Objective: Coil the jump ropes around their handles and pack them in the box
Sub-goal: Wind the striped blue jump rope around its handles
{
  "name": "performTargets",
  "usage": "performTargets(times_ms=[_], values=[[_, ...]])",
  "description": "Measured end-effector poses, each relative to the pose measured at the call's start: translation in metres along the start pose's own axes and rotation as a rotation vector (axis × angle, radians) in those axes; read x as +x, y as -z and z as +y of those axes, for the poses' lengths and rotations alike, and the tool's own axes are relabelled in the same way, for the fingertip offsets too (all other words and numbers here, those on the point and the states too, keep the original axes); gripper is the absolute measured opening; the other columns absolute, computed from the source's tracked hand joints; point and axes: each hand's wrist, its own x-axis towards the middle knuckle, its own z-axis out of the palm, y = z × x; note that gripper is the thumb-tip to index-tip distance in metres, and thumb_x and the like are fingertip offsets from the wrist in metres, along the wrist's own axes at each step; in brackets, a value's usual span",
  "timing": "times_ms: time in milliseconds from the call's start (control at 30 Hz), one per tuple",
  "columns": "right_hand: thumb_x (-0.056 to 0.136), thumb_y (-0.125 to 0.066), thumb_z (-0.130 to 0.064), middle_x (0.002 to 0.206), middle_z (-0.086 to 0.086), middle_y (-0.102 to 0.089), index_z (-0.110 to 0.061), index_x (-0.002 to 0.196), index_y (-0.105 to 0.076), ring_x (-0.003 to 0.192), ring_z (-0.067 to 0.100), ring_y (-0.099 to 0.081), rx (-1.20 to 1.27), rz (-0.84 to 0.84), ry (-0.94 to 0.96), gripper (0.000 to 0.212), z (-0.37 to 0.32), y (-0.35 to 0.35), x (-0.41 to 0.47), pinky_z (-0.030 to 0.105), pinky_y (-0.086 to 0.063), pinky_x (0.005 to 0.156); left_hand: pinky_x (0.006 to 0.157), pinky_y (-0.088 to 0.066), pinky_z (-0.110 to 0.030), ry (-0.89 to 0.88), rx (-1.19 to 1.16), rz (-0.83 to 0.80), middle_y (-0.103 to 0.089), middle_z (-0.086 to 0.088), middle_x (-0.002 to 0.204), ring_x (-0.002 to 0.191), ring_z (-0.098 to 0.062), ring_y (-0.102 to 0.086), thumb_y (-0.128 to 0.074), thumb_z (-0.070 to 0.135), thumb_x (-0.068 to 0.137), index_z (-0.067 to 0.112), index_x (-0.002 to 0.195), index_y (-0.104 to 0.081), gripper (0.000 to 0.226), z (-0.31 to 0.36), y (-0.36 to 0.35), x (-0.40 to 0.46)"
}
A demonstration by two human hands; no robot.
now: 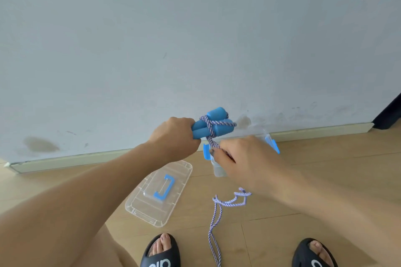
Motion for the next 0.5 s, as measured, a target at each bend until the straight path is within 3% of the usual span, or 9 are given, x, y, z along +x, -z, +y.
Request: performTargets(times_ms=[133,267,500], values=[[0.094,-0.052,-0.047,0.048,0.003,-0.032,-0.015,0.058,-0.031,0.045,0.018,-0.031,-0.085,0.111,0.116,0.053,-0.003,0.029,0.014,0.031,-0.020,0.046,0.053,-0.034,-0.028,-0.146,0.301,-0.020,-0.044,0.005,0.067,0.059,-0.018,-0.047,-0.049,0.031,0.087,0.023,0.085,-0.048,0.009,-0.001,0.001,-0.005],[0.091,-0.054,-0.059,0.049,0.003,-0.029,-0.011,0.058,-0.034,0.051,0.020,-0.027,-0.104,0.185,0.177,0.061,0.007,0.039,0.037,0.034,-0.022,0.050,0.060,-0.034,-0.031,-0.324,0.456,-0.023,-0.033,0.005,0.066,0.062,-0.023,-0.043,-0.046,0.033,0.089,0.023,0.104,-0.050,0.018,0.021,-0.002,-0.020],[0.088,-0.052,-0.065,0.047,-0.004,-0.026,-0.014,0.054,-0.029,0.048,0.016,-0.026,-0.009,0.021,0.031,0.066,0.048,0.034,0.070,0.032,-0.024,0.051,0.060,-0.035,-0.032,-0.508,0.368,0.125,-0.036,0.005,0.068,0.065,-0.028,-0.044,-0.045,0.038,0.088,0.023,0.087,-0.031,0.021,0.036,-0.002,-0.040]])
